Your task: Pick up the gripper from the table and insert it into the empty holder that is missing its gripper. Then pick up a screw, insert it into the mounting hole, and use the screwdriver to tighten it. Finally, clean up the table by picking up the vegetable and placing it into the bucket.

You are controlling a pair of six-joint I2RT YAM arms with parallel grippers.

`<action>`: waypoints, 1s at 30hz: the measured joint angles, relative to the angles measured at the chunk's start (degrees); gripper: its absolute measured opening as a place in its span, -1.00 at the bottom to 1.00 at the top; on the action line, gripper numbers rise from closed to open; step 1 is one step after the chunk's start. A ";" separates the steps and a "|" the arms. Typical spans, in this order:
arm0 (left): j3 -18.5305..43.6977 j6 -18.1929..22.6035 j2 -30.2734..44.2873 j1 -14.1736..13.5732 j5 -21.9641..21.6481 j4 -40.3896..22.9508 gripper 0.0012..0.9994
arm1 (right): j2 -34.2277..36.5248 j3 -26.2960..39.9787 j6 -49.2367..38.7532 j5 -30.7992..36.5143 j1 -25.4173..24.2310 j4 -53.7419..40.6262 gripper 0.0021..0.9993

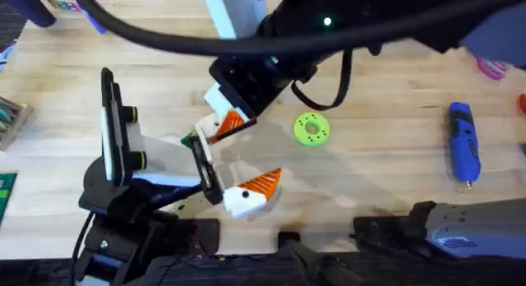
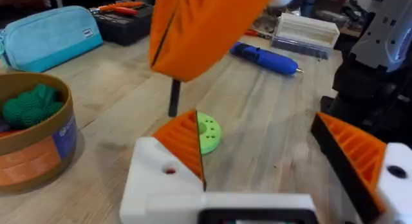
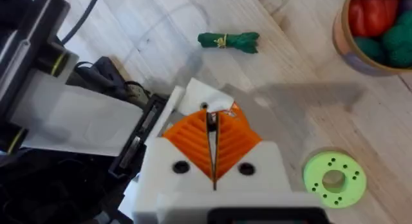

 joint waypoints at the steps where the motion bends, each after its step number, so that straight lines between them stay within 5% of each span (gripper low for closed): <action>1: 0.00 0.00 0.00 0.00 0.00 0.00 0.99 | 0.10 0.00 0.00 0.00 0.05 -0.01 -0.99; 30: 0.00 -0.17 0.00 0.00 0.02 0.00 0.99 | 4.69 0.00 -1.59 0.02 1.66 0.20 -0.99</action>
